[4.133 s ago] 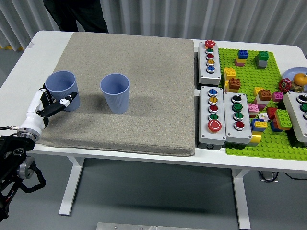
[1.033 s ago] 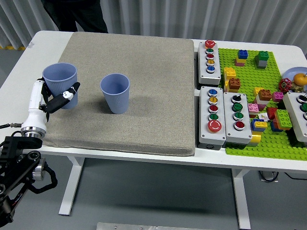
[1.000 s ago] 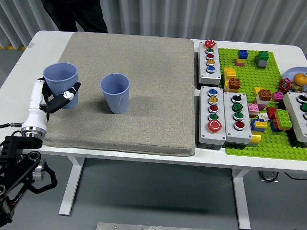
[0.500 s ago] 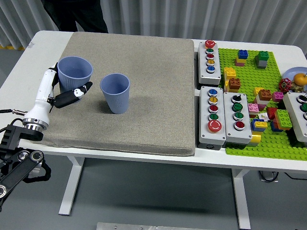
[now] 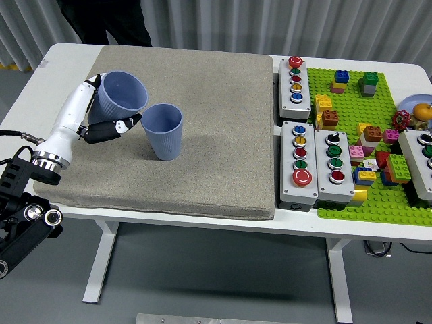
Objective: Pick cup pour cup place
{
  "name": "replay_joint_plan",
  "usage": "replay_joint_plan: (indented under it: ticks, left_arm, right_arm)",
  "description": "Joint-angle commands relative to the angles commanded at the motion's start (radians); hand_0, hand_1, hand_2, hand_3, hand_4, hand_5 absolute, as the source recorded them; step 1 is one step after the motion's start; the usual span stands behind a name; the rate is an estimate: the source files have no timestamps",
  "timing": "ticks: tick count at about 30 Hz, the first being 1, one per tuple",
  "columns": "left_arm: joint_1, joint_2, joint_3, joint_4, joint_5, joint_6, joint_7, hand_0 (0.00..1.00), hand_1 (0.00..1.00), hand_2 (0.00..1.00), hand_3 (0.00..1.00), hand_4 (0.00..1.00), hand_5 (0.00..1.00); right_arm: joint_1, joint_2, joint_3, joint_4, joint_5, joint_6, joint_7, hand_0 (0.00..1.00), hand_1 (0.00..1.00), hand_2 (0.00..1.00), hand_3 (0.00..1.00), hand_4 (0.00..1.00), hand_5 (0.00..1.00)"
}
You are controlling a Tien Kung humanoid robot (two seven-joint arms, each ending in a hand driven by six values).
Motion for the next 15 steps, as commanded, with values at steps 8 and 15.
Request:
replay_joint_plan:
  ticks: [8, 15]
  left_arm:
    - [-0.032, 0.022, 0.016, -0.005, 0.138, -0.036, 0.051, 0.542, 0.557, 0.626, 0.6, 0.668, 0.132]
    - [-0.056, 0.042, 0.024, -0.008, 0.198, -0.055, 0.073, 0.541, 0.557, 0.626, 0.601, 0.67, 0.134]
  right_arm:
    - [-0.002, -0.001, 0.0, 0.0, 0.0, 0.0, 0.001, 0.711, 0.651, 0.62, 0.582, 0.002, 0.033]
    - [-0.002, -0.002, -0.003, 0.0, 0.003, 0.0, 0.001, 0.711, 0.651, 0.62, 0.581, 0.002, 0.032]
